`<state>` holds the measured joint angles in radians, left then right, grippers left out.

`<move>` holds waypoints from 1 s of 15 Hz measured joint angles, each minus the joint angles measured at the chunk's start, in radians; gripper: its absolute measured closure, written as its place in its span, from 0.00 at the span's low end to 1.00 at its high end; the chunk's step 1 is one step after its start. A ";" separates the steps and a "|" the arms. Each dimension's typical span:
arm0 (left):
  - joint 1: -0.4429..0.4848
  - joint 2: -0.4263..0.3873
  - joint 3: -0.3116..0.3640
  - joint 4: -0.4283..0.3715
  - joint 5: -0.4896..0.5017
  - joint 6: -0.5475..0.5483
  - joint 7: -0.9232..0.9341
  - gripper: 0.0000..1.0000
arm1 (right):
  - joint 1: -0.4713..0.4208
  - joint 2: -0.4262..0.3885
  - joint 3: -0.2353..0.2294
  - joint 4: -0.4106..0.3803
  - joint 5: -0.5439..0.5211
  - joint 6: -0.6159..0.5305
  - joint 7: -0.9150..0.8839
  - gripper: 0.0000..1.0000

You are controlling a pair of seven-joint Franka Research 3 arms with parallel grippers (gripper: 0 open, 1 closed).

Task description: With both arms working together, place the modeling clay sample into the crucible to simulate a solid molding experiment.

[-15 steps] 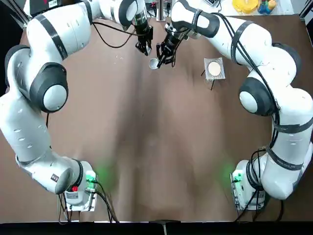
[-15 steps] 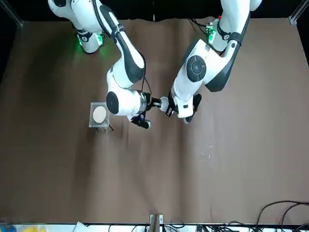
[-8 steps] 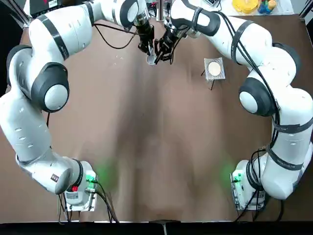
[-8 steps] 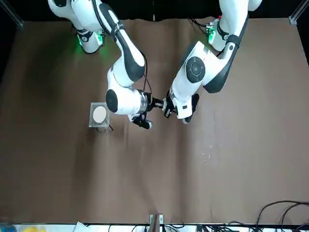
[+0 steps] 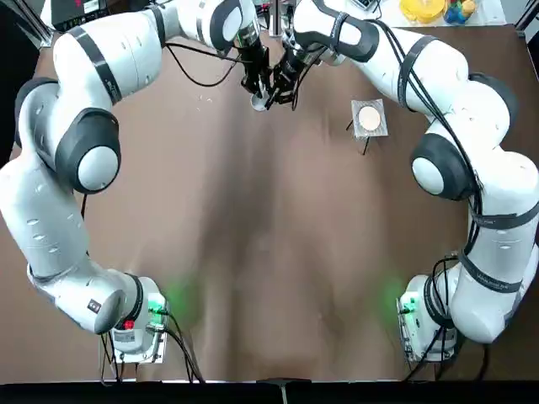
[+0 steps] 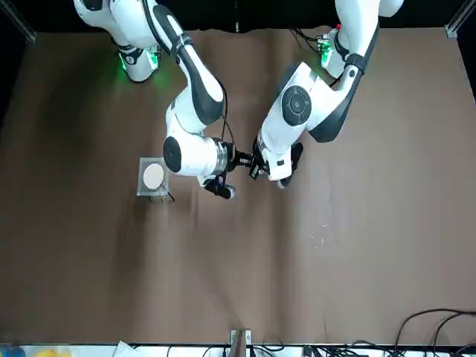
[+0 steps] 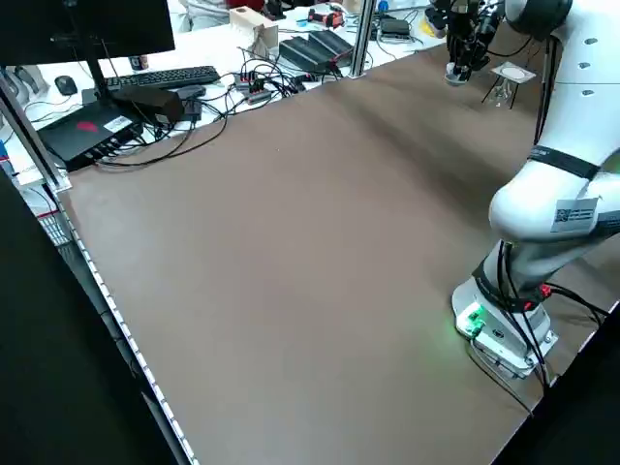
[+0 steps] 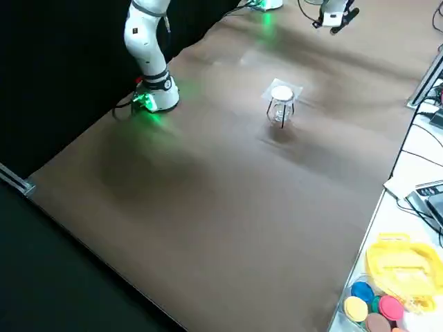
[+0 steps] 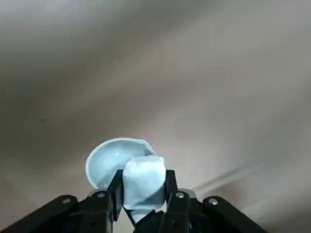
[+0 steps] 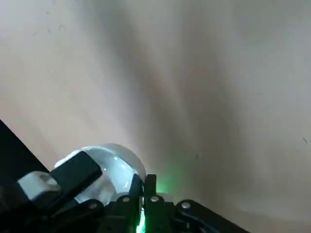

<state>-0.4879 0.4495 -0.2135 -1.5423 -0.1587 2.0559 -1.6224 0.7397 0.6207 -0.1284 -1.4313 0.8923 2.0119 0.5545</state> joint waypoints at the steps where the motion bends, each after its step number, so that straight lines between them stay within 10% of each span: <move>1: -0.001 0.000 0.000 0.000 0.000 0.000 0.000 0.59 | -0.001 0.000 -0.001 0.000 0.000 0.001 0.000 0.95; 7: -0.004 0.006 0.000 0.000 0.000 0.009 0.000 0.53 | -0.008 0.000 -0.002 0.001 0.001 0.004 0.000 0.95; 12: -0.005 0.011 0.001 0.005 0.000 0.015 0.000 0.02 | -0.010 0.000 -0.004 0.003 0.001 0.004 0.000 0.95; 15: -0.004 0.011 0.003 0.024 0.000 0.017 0.000 0.00 | -0.012 0.000 -0.006 0.005 0.001 0.004 0.000 0.95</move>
<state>-0.4916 0.4606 -0.2109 -1.5179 -0.1587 2.0727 -1.6225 0.7277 0.6207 -0.1345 -1.4262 0.8930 2.0158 0.5545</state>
